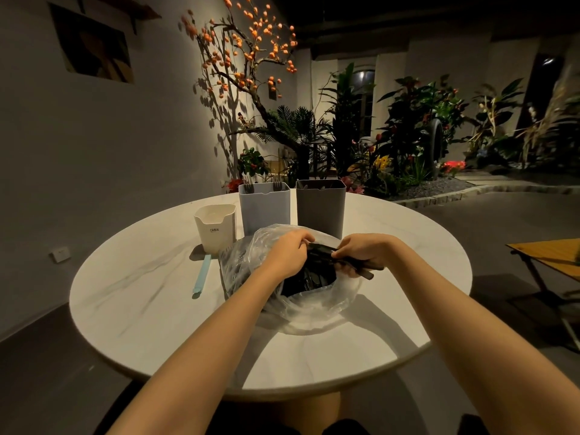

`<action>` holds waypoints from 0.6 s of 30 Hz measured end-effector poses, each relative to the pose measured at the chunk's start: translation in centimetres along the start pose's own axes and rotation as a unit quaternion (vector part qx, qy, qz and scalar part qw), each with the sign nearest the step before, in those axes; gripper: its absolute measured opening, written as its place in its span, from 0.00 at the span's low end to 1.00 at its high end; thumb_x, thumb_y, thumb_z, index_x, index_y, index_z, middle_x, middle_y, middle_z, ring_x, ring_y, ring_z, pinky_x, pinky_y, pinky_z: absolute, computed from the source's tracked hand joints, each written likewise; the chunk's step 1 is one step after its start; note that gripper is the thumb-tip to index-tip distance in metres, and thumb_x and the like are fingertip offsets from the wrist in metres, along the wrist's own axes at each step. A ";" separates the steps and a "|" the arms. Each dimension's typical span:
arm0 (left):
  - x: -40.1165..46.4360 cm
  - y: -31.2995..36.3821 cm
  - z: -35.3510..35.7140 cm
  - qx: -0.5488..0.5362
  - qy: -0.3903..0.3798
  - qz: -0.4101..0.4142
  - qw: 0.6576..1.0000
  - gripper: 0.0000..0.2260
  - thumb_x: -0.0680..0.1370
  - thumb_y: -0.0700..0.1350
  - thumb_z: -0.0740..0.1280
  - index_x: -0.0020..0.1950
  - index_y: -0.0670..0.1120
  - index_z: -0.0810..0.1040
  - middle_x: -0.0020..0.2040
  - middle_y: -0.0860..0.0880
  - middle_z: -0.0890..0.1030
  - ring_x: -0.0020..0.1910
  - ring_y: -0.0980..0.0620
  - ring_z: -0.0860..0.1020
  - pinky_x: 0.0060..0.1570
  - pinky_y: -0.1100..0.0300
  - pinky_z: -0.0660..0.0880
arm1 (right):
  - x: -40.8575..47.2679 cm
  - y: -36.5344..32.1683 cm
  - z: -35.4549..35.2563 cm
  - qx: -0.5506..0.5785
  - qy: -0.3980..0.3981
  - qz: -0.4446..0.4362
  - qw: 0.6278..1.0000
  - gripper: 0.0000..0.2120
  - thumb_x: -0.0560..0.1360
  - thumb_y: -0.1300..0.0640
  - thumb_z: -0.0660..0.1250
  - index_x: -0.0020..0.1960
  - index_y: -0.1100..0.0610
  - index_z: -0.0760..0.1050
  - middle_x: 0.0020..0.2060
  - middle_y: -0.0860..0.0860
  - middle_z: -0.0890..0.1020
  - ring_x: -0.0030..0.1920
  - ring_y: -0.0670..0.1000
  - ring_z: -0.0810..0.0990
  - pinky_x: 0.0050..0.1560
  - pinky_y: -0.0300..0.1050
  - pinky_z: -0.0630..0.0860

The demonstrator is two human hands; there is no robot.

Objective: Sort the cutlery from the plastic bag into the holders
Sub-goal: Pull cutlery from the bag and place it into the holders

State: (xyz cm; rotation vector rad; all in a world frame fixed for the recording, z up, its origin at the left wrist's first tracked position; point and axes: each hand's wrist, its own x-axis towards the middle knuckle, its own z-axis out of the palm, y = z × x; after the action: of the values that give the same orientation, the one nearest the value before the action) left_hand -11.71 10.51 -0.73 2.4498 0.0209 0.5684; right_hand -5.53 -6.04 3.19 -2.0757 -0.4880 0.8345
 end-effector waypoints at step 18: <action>0.1 0.3 0.5 0.015 -0.040 -0.060 0.997 0.14 0.84 0.44 0.52 0.64 0.43 0.73 0.61 0.44 0.76 0.54 0.51 0.71 0.58 0.57 0.69 | -3.7 2.7 -2.2 -0.070 -0.020 -0.041 0.997 0.11 0.83 0.61 0.55 0.60 0.64 0.72 0.35 0.53 0.74 0.30 0.46 0.71 0.30 0.36 0.72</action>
State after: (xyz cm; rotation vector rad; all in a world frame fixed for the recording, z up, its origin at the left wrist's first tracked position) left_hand -11.41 9.97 -0.86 2.4795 0.1447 0.4192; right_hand -6.46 -11.02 3.36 -2.1540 -0.6657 0.8143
